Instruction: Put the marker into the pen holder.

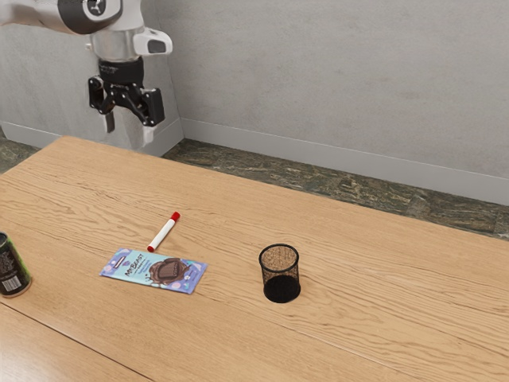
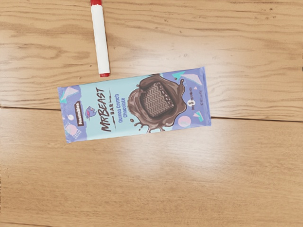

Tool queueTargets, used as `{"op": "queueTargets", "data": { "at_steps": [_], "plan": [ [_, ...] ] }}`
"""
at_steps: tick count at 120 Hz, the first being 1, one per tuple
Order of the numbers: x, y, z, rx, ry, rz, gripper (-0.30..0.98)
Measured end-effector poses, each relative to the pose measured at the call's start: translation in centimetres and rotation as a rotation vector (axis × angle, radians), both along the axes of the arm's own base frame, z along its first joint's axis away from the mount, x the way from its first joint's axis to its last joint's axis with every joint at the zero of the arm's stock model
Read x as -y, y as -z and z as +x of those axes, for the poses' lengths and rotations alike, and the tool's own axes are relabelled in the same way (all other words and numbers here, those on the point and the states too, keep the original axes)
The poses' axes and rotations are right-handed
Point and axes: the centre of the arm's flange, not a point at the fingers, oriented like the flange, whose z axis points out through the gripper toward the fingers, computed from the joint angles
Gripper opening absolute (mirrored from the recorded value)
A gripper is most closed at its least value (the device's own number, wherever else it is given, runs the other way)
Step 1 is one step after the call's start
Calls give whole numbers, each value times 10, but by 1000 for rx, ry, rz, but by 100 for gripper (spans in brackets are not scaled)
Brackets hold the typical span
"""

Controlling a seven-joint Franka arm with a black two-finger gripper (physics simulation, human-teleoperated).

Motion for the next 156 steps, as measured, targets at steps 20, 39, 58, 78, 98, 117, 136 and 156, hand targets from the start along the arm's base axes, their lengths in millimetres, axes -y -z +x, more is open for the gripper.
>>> {"op": "queueTargets", "data": {
  "at_steps": [20,39,58,78,98,117,136,156],
  "plan": [
    [-5,5,-2,67,-12,8,69],
    [-13,73,0,8,-24,9,69],
    [-45,151,10,-76,-79,3,69],
    [-83,230,27,-133,-141,-3,69],
    [-87,296,44,-153,-141,-9,69],
    [-92,325,79,-109,-135,-6,68],
    [-104,342,120,-57,-137,2,68],
    [-123,358,129,-48,-156,-1,68]
  ]
}}
